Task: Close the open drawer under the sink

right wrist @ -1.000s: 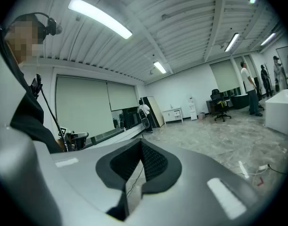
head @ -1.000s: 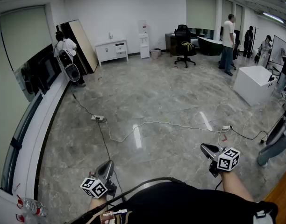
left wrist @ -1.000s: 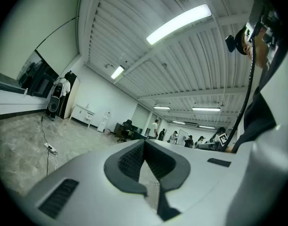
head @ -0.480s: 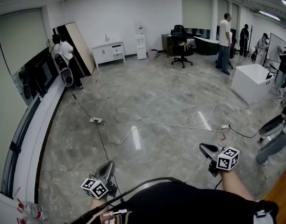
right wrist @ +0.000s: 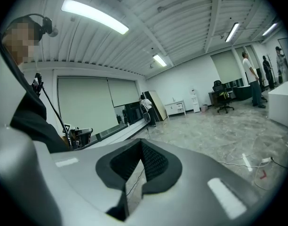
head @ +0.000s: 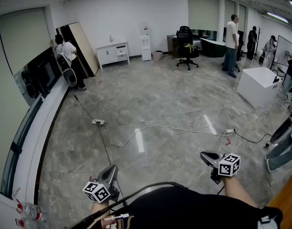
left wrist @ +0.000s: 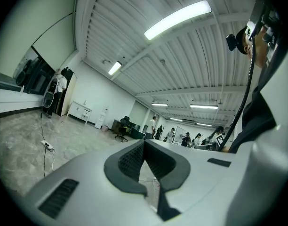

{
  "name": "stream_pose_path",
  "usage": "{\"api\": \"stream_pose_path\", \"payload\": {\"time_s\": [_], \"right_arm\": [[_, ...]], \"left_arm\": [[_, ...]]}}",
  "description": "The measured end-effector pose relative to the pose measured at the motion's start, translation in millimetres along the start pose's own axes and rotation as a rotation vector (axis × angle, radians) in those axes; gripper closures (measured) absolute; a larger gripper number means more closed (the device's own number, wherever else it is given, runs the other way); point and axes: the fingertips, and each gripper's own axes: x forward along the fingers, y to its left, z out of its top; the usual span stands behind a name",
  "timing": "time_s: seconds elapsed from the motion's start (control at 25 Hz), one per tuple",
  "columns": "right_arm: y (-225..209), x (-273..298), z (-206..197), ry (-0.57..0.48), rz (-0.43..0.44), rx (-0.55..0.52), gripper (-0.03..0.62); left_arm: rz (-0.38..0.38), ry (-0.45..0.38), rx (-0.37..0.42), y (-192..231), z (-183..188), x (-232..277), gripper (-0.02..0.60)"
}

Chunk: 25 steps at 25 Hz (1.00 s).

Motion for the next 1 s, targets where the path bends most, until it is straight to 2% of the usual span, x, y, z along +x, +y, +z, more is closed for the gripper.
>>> {"api": "stream_pose_path", "payload": {"time_s": [0.64,0.8,1.0], "right_arm": [[-64,-38,-27,0.015,0.101,0.078,0.592],[-74,-25,-37,0.029,0.119,0.101,0.592],[-75,5,-38,0.060,0.125,0.089,0.592]], "left_arm": [[0.046,0.065,0.002,-80,-41,41,0.584],[0.050,0.078,-0.001,-78,-47,50,0.584],[0.051,0.060,-0.029,-44,-46,62,0.584]]}}
